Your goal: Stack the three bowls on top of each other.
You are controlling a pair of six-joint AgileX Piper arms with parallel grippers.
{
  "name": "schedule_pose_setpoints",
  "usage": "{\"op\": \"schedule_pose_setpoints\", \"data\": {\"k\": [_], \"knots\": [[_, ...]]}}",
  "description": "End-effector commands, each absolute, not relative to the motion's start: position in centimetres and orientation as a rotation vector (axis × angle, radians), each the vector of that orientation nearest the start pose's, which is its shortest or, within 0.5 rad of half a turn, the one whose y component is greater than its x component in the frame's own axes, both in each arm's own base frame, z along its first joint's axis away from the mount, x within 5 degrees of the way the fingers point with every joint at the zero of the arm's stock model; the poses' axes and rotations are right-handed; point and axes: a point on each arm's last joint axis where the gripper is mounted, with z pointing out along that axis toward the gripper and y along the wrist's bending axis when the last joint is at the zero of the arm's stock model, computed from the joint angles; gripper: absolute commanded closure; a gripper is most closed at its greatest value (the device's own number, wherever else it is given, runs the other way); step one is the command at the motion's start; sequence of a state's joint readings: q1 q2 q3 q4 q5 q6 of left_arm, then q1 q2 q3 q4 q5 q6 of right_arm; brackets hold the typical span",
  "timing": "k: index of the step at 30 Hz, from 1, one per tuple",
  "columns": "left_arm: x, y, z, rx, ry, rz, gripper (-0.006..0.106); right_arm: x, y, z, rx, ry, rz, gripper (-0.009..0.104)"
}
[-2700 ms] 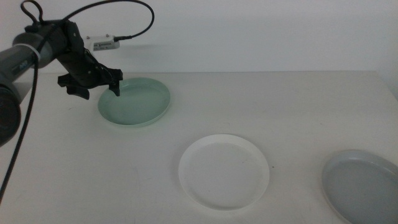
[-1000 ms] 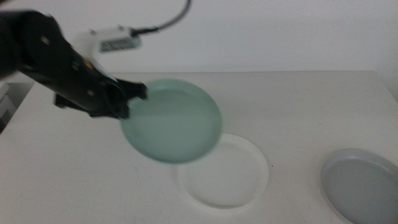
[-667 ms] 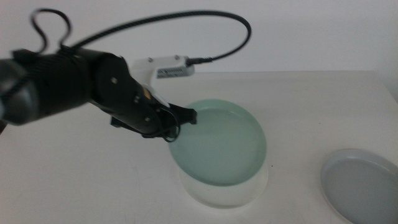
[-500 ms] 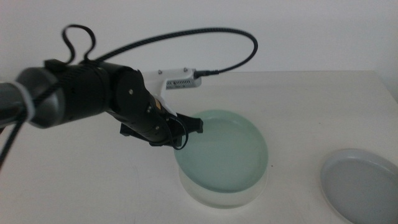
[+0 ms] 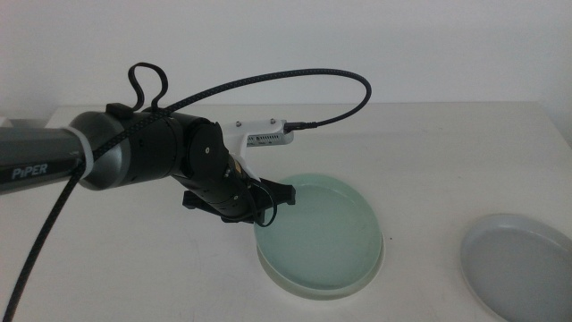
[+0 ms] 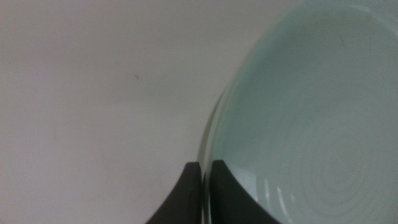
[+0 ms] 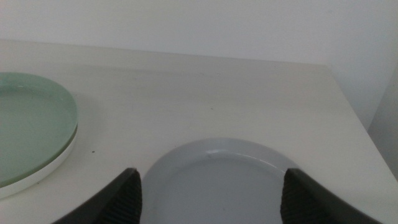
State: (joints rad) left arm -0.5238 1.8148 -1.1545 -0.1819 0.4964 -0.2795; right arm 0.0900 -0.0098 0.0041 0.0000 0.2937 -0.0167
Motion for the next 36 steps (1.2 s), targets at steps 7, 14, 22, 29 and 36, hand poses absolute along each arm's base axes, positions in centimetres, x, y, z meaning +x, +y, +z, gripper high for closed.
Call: {"op": "schedule_pose_setpoints", "data": {"k": [7,14,22,29,36], "knots": [[32.0,-19.7,21.6,0.139,2.597,-0.491,0.050,5.2,0.4,20.4,-0.097,1.637,0.033,0.038],[30.4,-18.8,26.0,0.395,2.493,-0.455,-0.004,5.2,0.4,20.4,-0.097,1.637,0.033,0.038],[24.1,-15.0,36.4,0.610,2.179,-0.405,-0.004,5.2,0.4,20.4,-0.097,1.637,0.033,0.038],[17.1,-11.6,40.4,0.733,2.096,-0.418,-0.005,5.2,0.4,20.4,-0.097,1.637,0.033,0.038],[12.1,-9.1,40.0,0.766,2.003,-0.458,-0.005,5.2,0.4,20.4,-0.097,1.637,0.033,0.038]]}}
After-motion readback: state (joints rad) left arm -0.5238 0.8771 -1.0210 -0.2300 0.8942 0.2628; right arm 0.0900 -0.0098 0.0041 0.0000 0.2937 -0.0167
